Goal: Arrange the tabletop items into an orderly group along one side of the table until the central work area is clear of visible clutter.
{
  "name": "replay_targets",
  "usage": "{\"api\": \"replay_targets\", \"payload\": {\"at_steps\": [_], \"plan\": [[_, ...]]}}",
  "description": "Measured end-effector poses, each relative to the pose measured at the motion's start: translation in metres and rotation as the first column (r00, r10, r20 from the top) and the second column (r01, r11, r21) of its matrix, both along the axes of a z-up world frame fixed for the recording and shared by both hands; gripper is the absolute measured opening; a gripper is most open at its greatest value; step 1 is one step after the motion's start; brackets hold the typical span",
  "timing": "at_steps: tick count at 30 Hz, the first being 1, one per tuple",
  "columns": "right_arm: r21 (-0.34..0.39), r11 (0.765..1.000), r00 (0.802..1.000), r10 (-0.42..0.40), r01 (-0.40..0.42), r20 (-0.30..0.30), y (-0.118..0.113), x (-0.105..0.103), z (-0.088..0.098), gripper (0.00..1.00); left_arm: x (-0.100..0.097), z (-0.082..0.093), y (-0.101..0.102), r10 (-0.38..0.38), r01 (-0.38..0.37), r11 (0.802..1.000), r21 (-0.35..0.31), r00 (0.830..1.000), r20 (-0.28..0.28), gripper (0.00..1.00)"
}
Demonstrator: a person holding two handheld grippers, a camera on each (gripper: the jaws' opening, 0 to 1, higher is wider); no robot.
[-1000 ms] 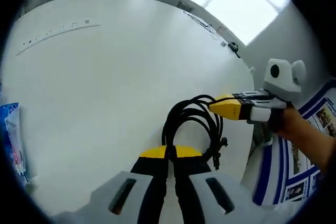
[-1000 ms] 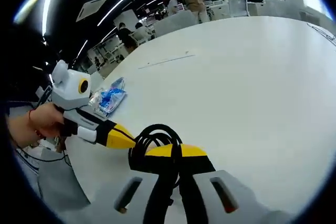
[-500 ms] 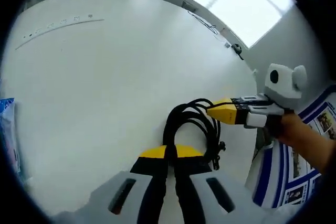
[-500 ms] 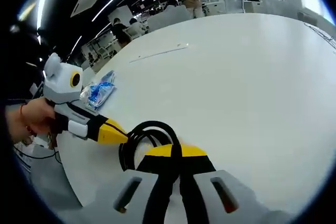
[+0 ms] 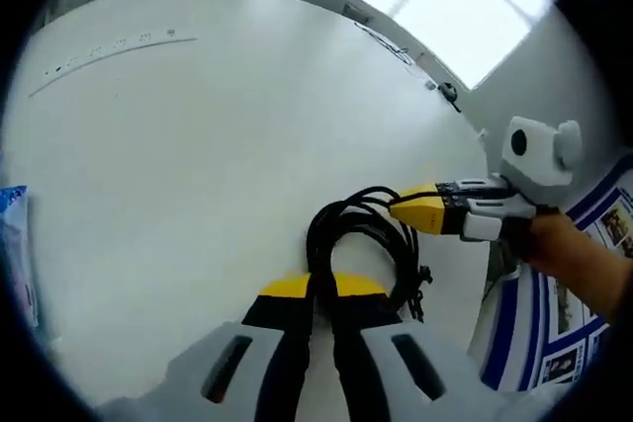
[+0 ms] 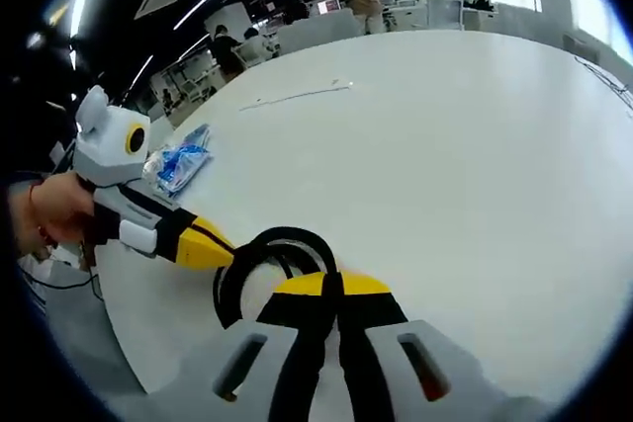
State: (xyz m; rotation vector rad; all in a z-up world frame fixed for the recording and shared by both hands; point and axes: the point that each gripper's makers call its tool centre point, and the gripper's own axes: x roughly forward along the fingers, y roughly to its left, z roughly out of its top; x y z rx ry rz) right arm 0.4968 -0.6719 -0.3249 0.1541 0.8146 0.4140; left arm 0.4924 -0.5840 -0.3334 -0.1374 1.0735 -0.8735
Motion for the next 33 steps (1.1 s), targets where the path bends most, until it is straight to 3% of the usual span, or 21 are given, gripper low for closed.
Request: {"api": "replay_targets", "payload": {"at_steps": [10, 33], "plan": [[0.007, 1.0, 0.999, -0.027, 0.027, 0.026, -0.005, 0.005, 0.007, 0.01, 0.001, 0.002, 0.002, -0.003, 0.003, 1.0, -0.004, 1.0, 0.02, 0.12], [0.021, 0.998, 0.995, -0.053, 0.052, 0.08, -0.002, -0.004, 0.035, 0.26, 0.0, 0.03, 0.006, -0.028, 0.031, 0.999, -0.029, 0.994, 0.102, 0.36]]}}
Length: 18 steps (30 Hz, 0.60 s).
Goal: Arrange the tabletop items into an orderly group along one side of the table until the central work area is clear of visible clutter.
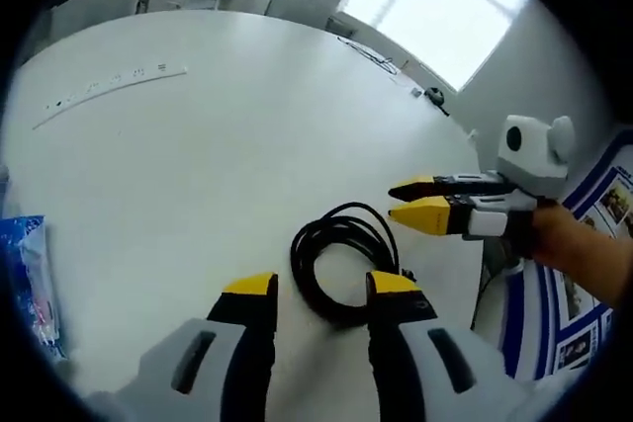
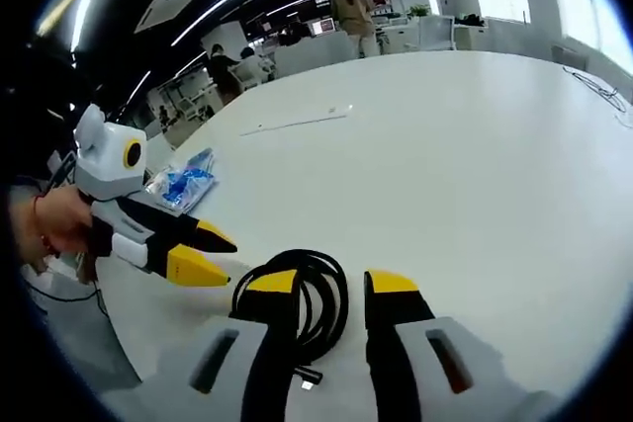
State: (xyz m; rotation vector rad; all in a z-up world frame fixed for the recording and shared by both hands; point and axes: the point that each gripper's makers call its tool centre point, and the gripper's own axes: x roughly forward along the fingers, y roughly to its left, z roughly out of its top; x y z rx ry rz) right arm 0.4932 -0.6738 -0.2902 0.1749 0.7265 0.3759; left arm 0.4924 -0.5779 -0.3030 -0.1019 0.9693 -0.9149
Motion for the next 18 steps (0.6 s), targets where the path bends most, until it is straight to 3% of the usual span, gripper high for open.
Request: {"api": "replay_targets", "payload": {"at_steps": [18], "plan": [[-0.011, 1.0, 0.998, 0.001, 0.0, 0.063, 0.011, -0.004, 0.034, 0.4, 0.002, 0.034, 0.014, -0.003, 0.006, 0.999, -0.035, 0.996, 0.091, 0.59]]}}
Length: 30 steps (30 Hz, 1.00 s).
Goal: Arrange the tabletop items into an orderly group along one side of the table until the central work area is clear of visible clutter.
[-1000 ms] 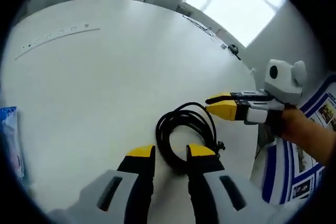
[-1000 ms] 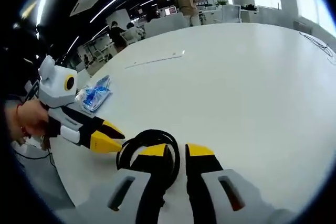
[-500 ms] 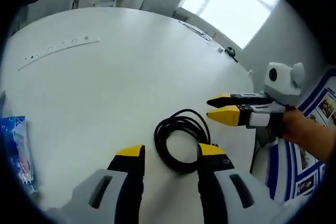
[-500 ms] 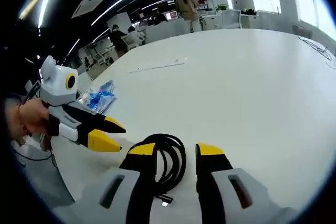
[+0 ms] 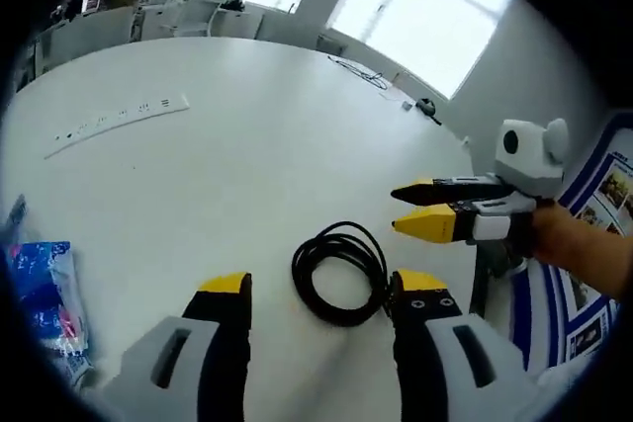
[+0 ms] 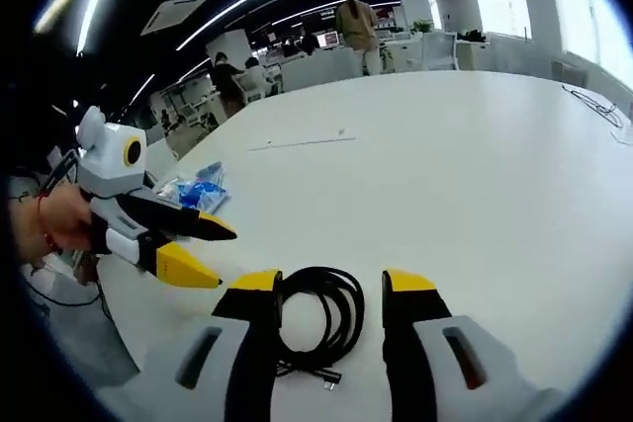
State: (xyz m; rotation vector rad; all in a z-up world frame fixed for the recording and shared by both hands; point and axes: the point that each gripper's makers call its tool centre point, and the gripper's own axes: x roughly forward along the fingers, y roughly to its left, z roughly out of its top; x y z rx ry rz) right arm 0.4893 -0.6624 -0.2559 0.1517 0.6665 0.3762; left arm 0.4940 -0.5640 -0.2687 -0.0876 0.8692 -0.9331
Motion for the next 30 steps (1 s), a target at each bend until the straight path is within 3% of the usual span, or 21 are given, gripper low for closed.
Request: {"api": "replay_targets", "payload": {"at_steps": [18, 30], "plan": [[-0.004, 1.0, 0.998, 0.029, -0.029, 0.05, 0.023, 0.0, 0.028, 0.47, 0.004, 0.036, 0.028, 0.027, -0.026, 0.999, -0.021, 0.996, 0.082, 0.71], [0.005, 0.999, 0.995, 0.049, -0.05, 0.092, 0.05, 0.006, 0.047, 0.5, 0.005, 0.064, 0.066, 0.066, -0.062, 0.998, -0.034, 0.989, 0.13, 0.76]]}}
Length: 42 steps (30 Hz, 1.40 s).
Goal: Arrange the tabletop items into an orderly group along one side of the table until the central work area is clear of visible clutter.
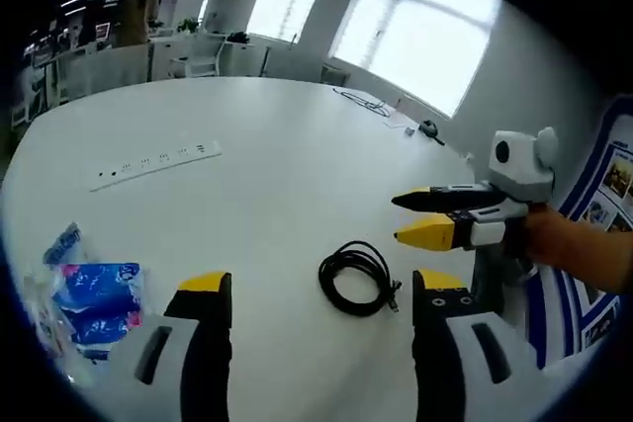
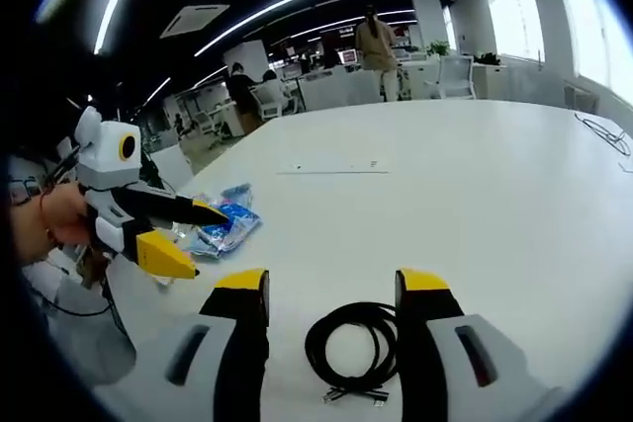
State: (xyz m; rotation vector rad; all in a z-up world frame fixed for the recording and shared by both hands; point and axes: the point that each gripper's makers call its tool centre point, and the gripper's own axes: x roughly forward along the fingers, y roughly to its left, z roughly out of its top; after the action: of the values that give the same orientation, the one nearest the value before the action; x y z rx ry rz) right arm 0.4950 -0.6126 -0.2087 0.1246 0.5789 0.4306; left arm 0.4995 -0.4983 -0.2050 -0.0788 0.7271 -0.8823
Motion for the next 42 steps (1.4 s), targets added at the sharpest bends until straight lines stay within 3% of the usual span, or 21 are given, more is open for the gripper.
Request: {"api": "replay_targets", "payload": {"at_steps": [10, 30, 42], "plan": [[0.014, 0.999, 0.999, 0.03, -0.031, 0.036, 0.038, -0.001, 0.017, 0.51, -0.004, 0.023, 0.044, 0.042, -0.041, 0.999, -0.007, 0.998, 0.038, 0.77], [0.043, 0.996, 0.993, 0.075, -0.08, 0.095, 0.108, -0.008, 0.046, 0.52, -0.01, 0.05, 0.138, 0.138, -0.139, 0.99, -0.002, 0.987, 0.087, 0.78], [0.055, 0.992, 0.989, 0.109, -0.115, 0.098, 0.146, -0.01, 0.044, 0.51, -0.009, 0.05, 0.188, 0.184, -0.188, 0.982, 0.032, 0.978, 0.101, 0.78]]}}
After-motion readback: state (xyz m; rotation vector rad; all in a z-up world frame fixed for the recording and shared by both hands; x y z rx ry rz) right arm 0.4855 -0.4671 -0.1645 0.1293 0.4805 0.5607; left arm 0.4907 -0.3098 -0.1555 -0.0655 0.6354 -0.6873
